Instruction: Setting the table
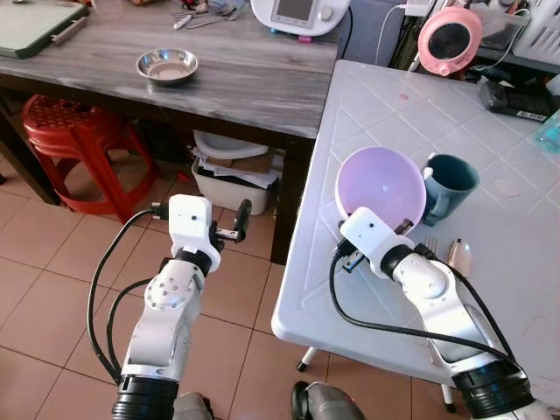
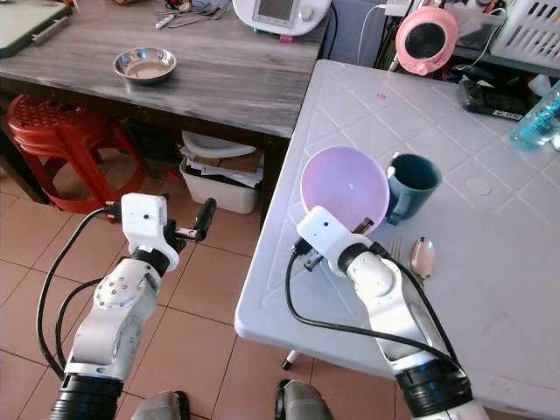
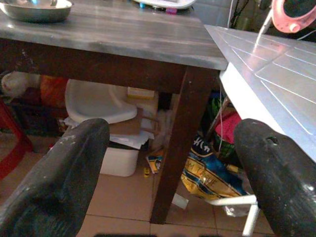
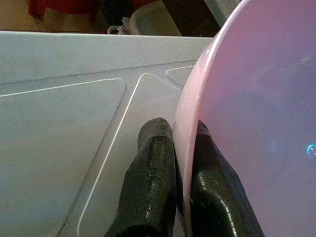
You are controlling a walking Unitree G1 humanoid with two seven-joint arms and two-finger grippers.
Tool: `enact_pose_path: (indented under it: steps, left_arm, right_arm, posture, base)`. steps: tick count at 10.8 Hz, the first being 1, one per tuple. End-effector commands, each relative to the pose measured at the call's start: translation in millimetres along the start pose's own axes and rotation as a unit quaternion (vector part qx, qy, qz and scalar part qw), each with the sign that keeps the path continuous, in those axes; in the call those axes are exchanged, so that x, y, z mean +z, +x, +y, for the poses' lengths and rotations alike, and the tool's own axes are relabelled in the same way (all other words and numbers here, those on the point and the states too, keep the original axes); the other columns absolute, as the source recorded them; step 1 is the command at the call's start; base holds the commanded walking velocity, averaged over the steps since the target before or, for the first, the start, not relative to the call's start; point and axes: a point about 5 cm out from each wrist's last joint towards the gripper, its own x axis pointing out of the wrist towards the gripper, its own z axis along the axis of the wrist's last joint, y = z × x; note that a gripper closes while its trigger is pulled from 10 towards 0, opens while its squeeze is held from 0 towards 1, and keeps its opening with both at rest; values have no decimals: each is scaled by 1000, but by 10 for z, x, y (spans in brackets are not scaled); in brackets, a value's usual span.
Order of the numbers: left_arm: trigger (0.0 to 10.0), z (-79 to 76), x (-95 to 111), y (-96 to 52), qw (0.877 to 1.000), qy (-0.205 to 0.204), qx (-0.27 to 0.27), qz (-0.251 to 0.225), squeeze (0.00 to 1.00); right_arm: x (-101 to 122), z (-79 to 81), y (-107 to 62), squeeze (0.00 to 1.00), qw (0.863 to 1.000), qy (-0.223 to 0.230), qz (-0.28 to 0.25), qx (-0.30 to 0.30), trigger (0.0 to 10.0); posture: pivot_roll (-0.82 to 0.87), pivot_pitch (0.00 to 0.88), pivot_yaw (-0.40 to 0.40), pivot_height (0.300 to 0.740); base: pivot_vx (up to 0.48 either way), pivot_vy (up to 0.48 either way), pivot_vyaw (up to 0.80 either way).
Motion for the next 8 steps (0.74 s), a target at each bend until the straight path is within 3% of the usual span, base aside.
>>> enact_pose_path:
  steps: [1,3,6,7,8]
  left_arm:
    - [10000,7,0,-2,1000,4,1,4,0]
    - [10000,15,15,-3,1000,-3,2,-4,0]
    - [10000,-7,27,-26,1000,-9,-10,-9,0]
    - [10000,-6,35,-44,1000,-7,-9,-13,0]
    - [10000,0,33,-56,1000,-4,-7,-15,0]
  right_arm:
    - [-172,128,-11,0,999,14,38,25,0]
    - [52,12,29,0,999,19,-30,-35,0]
    - [138,-1,21,0,996,25,-62,-67,0]
    - [154,-10,6,0,994,31,-71,-83,941]
    - [151,-40,-6,0,991,37,-76,-106,10000]
  posture:
    - [-94,151,-29,740]
    - [-93,155,-27,740]
    - [-89,164,-32,740]
    - [-88,168,-36,740]
    - [-86,168,-37,740]
  base:
    - [0,480,0]
    - [0,480,0]
    - [0,480,0]
    - [0,476,0]
    - [0,458,0]
